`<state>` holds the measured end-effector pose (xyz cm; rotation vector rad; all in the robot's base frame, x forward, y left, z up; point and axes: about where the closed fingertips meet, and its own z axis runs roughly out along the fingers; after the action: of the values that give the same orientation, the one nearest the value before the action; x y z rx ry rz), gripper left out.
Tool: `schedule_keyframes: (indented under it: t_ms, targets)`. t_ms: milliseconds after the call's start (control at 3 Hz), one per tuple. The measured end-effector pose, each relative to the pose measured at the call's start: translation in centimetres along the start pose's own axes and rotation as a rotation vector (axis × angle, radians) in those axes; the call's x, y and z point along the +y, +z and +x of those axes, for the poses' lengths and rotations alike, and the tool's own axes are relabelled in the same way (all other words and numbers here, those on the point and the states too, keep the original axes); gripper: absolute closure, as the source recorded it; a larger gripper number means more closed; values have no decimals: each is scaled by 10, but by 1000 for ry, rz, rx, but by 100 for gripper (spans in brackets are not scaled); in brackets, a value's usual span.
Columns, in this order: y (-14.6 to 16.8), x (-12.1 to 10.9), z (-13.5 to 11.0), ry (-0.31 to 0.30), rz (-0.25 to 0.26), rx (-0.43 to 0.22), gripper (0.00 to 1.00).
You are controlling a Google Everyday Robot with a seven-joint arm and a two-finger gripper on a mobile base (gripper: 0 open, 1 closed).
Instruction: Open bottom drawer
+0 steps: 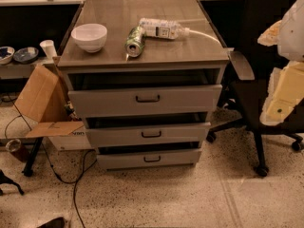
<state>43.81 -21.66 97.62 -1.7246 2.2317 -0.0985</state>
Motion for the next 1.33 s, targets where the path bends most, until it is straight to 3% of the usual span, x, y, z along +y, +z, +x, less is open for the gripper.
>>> schedule_keyframes:
  t_ms: [667, 1000, 1333]
  targets:
    - [10, 3, -2, 7, 17, -25, 0]
    - [47, 19, -9, 18, 8, -87, 0]
    - [125, 51, -28, 45, -65, -170, 0]
